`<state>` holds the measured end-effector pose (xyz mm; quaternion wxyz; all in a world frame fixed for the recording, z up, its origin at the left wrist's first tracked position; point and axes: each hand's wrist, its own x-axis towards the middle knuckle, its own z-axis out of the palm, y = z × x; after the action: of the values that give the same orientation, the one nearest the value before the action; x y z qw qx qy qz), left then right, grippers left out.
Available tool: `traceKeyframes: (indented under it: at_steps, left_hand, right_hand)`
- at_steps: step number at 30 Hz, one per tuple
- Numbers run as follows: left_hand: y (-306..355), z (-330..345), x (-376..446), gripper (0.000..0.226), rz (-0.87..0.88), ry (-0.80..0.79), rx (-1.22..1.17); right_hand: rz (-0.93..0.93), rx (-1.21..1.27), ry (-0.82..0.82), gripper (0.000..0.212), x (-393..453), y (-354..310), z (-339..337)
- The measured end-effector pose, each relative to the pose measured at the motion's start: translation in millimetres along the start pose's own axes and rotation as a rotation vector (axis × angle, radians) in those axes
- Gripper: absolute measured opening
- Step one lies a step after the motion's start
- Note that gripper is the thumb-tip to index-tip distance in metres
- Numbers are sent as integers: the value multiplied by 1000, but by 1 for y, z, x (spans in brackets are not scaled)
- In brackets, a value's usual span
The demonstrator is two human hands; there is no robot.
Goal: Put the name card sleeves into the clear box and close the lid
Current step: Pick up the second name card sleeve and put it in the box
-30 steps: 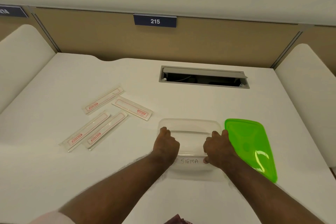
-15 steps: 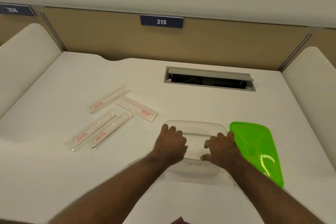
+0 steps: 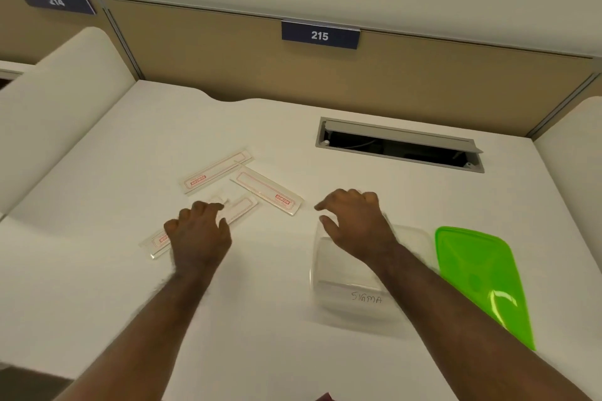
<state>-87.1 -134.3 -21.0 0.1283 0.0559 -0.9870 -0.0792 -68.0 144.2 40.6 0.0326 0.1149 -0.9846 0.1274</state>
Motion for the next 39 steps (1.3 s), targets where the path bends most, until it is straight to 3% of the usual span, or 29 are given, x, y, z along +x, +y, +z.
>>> traceKeyframes:
  at_steps: [7,13,18,22,26,31,36,39]
  left_hand:
    - [-55,14,-4,29,-7,-44,108]
    - [-72,28,-7,25,69,-138,171]
    - [-80,33,-1,15,-22,-238,83]
    - [-90,42,10,18,-152,-364,-124]
    - [-92,24,18,17,-276,-463,-491]
    - [-91,-23,24,20,-388,-453,-872]
    - [-96,-62,35,22,-430,-602,-1074]
    - [-98,-74,42,23,-424,-682,-1155]
  right_hand:
    - [-217,-59,-73,47,50,-61,55]
    - [-242,-162,-307,67,78,-100,96]
    - [-222,-197,-419,70,90,-114,112]
    - [-215,-177,-413,70,94,-119,119]
    - [-232,-153,-327,70,97,-116,119]
    - [-223,-72,-226,75,99,-98,112]
    - [-235,82,-139,67,104,-82,79]
    - [-193,276,-206,60,104,-71,52]
